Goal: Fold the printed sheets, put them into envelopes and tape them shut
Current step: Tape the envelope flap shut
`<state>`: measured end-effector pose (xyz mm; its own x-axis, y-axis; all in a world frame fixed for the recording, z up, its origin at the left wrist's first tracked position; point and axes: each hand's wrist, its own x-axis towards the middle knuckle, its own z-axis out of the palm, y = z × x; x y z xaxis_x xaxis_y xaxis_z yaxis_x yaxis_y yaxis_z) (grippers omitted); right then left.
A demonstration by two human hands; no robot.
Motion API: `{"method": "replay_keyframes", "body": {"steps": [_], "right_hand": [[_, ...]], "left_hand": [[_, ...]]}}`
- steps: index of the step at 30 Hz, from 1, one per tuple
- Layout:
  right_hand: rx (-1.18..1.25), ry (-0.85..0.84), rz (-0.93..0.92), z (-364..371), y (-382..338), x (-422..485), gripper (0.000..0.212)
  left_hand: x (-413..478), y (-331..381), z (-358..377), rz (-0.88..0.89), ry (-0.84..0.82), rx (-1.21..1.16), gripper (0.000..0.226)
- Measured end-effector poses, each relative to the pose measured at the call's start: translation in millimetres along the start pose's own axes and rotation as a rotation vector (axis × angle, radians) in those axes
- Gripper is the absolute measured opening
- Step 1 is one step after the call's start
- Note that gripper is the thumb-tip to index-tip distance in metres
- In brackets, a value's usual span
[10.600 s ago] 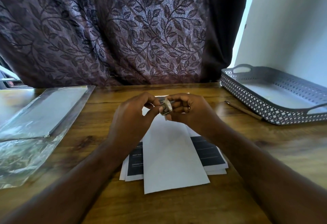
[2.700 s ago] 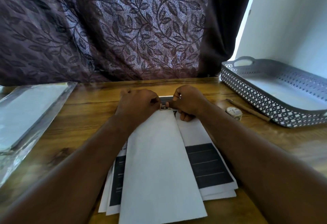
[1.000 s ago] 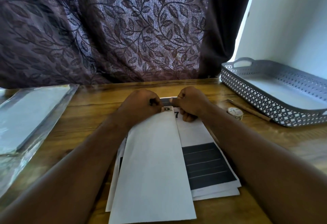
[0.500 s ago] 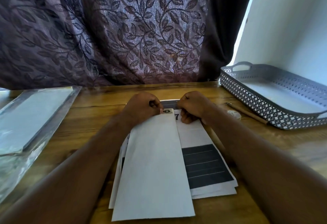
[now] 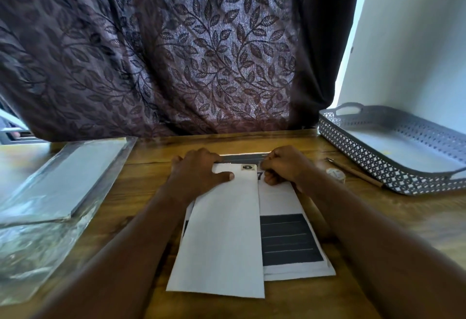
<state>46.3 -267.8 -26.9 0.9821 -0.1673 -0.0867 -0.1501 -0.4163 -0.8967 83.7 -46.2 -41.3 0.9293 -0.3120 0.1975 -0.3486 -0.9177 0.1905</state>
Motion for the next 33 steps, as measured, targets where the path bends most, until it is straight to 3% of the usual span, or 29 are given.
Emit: {"method": "replay_keyframes", "body": {"steps": [5, 9, 12, 20, 24, 29, 33], "right_hand": [[-0.042, -0.060, -0.043, -4, 6, -7, 0.034], [-0.020, -0.108, -0.063, -5, 2, -13, 0.028], [0.085, -0.129, -0.098, -6, 1, -15, 0.025], [0.044, -0.101, -0.113, -5, -4, -21, 0.017], [0.277, -0.084, -0.034, -9, -8, -20, 0.010], [0.356, 0.020, -0.035, -20, -9, -21, 0.015], [0.378, 0.040, -0.043, -32, -16, -32, 0.015]], "left_hand": [[2, 0, 0, -0.008, -0.023, -0.020, 0.061], [10, -5, 0, -0.009, 0.090, -0.337, 0.017], [10, -2, -7, -0.103, 0.081, -0.571, 0.012], [-6, 13, -27, -0.298, 0.088, -1.276, 0.009], [-18, 26, -32, -0.446, 0.033, -1.613, 0.012], [-52, 47, -27, -0.305, -0.230, -1.589, 0.024], [-65, 60, -28, -0.266, -0.251, -1.582, 0.023]]}}
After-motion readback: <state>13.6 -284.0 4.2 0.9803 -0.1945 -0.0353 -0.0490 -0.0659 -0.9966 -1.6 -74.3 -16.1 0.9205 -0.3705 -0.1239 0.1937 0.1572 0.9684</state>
